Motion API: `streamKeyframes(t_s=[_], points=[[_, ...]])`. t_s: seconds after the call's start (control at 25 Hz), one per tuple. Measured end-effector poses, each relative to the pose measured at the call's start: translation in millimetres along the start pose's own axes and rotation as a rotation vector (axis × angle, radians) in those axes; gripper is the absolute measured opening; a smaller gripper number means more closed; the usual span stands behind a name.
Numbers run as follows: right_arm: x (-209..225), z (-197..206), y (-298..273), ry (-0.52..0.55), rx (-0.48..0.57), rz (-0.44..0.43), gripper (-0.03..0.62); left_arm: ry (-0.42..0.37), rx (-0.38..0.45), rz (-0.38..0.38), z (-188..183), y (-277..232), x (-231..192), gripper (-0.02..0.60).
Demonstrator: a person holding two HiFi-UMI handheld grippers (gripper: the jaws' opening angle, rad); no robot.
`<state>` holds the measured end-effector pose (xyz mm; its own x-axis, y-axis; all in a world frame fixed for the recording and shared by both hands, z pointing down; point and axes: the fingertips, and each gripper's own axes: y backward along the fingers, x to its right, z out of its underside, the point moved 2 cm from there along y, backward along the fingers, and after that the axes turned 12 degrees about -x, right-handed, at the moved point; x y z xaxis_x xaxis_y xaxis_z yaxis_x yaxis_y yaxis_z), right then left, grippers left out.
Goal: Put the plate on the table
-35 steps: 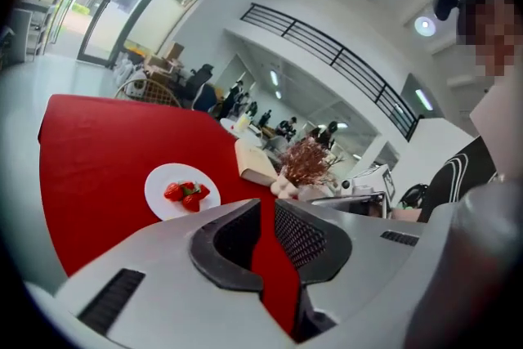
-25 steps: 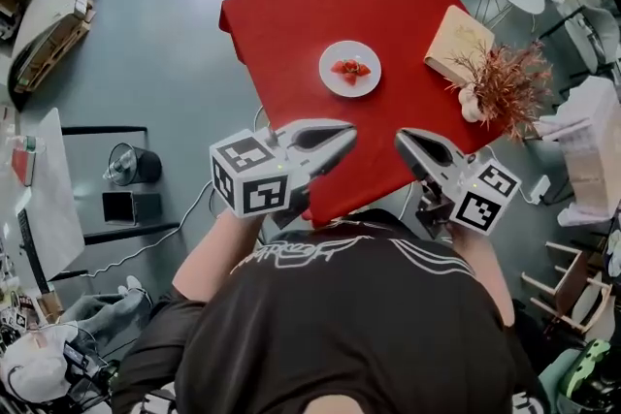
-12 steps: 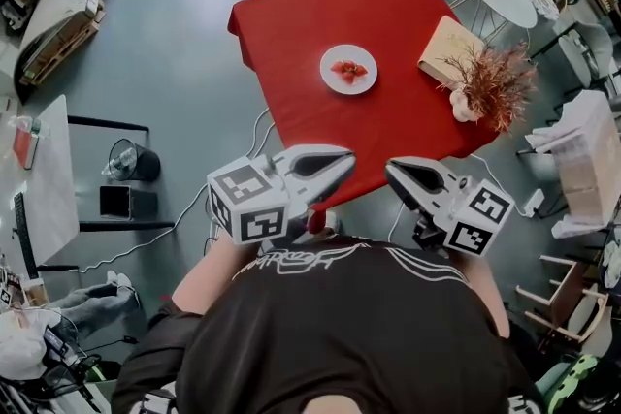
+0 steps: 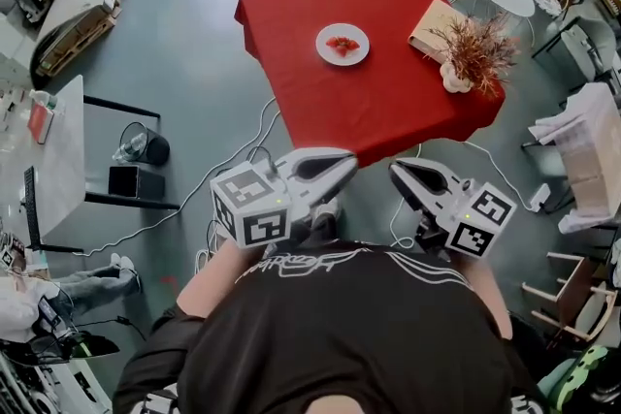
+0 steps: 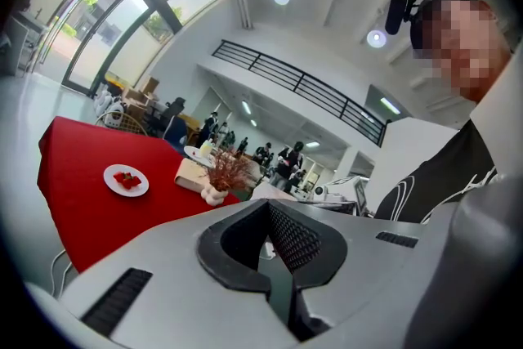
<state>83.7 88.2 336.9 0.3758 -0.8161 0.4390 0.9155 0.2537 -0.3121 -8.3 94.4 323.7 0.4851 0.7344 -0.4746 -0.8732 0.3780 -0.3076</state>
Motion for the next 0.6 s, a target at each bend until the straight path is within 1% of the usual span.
streamKeyframes(t_s=[0.24, 0.4, 0.6], points=[[-24, 17, 30, -0.004, 0.043, 0.004, 0.006, -0.001, -0.010, 0.014, 18, -1, 42, 0.006], [-31, 23, 41, 0.009, 0.060, 0.015, 0.006, -0.011, -0.007, 0.012, 23, -2, 55, 0.006], [-39, 36, 50, 0.001, 0.064, 0.028, 0.006, -0.005, -0.016, 0.019, 33, -4, 67, 0.006]])
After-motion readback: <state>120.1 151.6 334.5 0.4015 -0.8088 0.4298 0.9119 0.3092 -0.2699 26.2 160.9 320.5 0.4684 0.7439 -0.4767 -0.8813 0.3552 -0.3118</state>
